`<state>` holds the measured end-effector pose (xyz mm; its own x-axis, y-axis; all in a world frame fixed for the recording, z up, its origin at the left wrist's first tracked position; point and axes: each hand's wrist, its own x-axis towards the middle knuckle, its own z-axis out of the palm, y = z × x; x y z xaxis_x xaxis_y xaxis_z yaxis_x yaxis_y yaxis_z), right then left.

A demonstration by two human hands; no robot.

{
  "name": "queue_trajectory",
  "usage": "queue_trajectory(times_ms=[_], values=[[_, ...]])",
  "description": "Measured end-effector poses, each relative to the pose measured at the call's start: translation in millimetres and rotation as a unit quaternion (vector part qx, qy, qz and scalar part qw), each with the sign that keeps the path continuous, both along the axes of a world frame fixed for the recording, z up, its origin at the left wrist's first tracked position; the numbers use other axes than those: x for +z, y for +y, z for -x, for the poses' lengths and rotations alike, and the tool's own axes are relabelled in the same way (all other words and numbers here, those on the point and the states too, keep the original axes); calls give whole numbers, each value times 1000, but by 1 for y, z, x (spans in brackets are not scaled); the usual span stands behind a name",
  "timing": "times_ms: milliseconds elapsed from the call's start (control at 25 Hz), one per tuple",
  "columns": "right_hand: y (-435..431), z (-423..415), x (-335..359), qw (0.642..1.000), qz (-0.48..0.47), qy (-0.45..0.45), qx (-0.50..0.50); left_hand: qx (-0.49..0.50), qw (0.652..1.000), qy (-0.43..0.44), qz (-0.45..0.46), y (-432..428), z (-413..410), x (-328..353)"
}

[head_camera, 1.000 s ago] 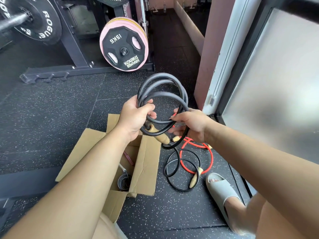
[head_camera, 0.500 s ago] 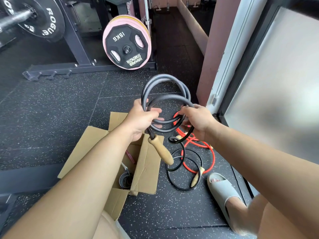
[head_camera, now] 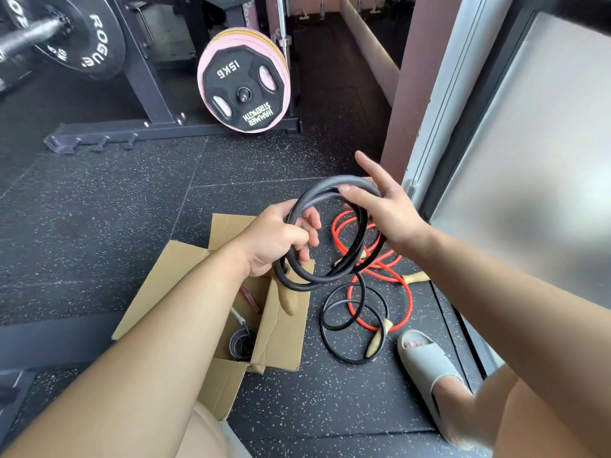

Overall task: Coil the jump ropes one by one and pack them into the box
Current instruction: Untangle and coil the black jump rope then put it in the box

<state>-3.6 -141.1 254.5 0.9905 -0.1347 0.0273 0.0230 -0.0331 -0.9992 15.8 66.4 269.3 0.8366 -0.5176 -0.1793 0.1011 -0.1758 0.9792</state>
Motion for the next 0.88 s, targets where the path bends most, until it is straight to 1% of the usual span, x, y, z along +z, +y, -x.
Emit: queue_trajectory(times_ms=[80, 160, 280, 360, 480, 560, 600, 680, 760, 800, 880], values=[[4, 4, 8, 997, 38, 3, 60, 28, 999, 5, 34, -2, -1, -2], [14, 8, 7, 992, 56, 22, 109, 91, 993, 9, 81, -4, -3, 0], [20, 7, -2, 990, 53, 57, 118, 183, 971, 5, 155, -6, -7, 2], [22, 6, -5, 987, 32, 93, 125, 232, 955, 4, 182, -8, -8, 1], [24, 7, -4, 980, -41, 139, 133, 298, 937, 9, 183, -9, -9, 6], [21, 4, -3, 985, -59, 126, 102, 282, 945, 40, 163, -7, -13, 6], [18, 2, -1, 989, -62, 114, 74, 249, 955, 68, 144, -6, -15, 6], [9, -1, 2, 995, -47, 87, 27, 145, 979, 118, 80, -3, -14, 6], [3, -1, 5, 998, 15, 59, 14, 50, 989, 133, 49, -2, -8, 6], [1, -2, 5, 997, 54, 47, 15, 24, 989, 137, 49, -2, -5, 7], [-4, -2, 7, 994, 101, 39, 22, -1, 984, 157, 87, -1, 0, 7]])
